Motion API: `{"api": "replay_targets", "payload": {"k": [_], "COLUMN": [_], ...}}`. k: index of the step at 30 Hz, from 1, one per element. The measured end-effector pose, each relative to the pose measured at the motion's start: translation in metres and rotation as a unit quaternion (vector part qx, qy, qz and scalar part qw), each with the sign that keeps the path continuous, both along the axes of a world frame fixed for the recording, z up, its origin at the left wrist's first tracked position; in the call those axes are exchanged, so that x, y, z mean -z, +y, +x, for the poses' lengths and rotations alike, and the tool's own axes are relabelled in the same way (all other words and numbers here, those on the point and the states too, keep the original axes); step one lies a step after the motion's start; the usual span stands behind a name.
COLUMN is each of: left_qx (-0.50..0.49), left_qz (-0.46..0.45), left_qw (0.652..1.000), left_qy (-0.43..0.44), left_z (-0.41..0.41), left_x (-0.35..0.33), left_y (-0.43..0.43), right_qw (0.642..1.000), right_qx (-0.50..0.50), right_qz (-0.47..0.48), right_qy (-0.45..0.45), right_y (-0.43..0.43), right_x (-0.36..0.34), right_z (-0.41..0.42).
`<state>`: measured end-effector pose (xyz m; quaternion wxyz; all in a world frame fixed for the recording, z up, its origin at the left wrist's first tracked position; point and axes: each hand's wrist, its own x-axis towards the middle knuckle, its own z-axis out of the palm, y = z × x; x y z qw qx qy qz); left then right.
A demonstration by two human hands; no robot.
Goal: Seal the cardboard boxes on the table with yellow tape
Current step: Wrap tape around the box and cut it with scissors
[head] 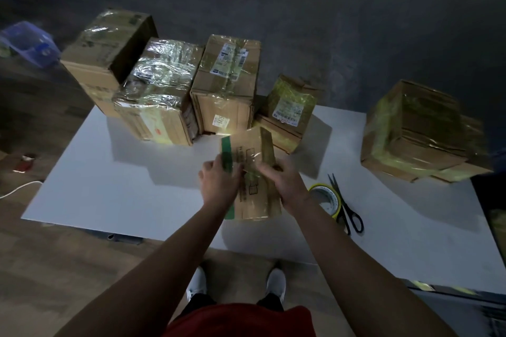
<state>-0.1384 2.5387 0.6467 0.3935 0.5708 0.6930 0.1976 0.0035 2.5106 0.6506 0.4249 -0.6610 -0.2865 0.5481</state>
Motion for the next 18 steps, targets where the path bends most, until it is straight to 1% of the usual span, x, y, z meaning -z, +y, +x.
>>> {"api": "replay_targets", "payload": {"k": [1,2,3,4,6,7,8,9,12,14,16,18], "left_qx": [0.037,0.067,0.079,0.067,0.036,0.029,0.030,0.032,0.011,-0.003,-0.031,-0.077], "left_qz": [0.011,0.004,-0.017,-0.054,-0.133,-0.151,-0.156,-0.152,-0.115,-0.089,-0.081,-0.084], "left_qw": [0.999,0.998,0.997,0.993,0.967,0.954,0.948,0.948,0.964,0.969,0.969,0.962], "left_qy": [0.027,0.016,-0.018,-0.079,-0.215,-0.258,-0.276,-0.278,-0.241,-0.231,-0.232,-0.249], "left_z": [0.004,0.009,0.014,0.017,0.022,0.024,0.025,0.027,0.031,0.029,0.026,0.022], "left_x": [-0.003,-0.004,-0.007,-0.010,-0.017,-0.019,-0.020,-0.020,-0.019,-0.017,-0.015,-0.015], "left_y": [0.000,-0.001,-0.002,-0.004,-0.008,-0.009,-0.010,-0.010,-0.012,-0.015,-0.018,-0.017], "right_qw": [0.999,0.998,0.996,0.996,0.994,0.992,0.989,0.985,0.976,0.970,0.964,0.963], "right_qx": [0.001,0.008,0.019,0.030,0.037,0.029,0.022,0.018,0.031,0.031,0.021,0.009], "right_qz": [-0.009,-0.017,-0.024,-0.028,-0.020,-0.009,0.001,0.007,0.027,0.050,0.070,0.087], "right_qy": [-0.039,-0.066,-0.079,-0.082,-0.099,-0.121,-0.147,-0.169,-0.213,-0.238,-0.255,-0.255], "right_y": [0.000,0.001,0.002,0.002,0.001,0.000,0.000,-0.001,0.000,-0.001,-0.001,-0.002], "right_x": [0.000,0.000,-0.002,-0.003,-0.005,-0.006,-0.006,-0.006,-0.004,-0.004,-0.005,-0.005], "right_z": [-0.003,-0.006,-0.007,-0.007,-0.006,-0.005,-0.005,-0.006,-0.010,-0.012,-0.014,-0.015]}}
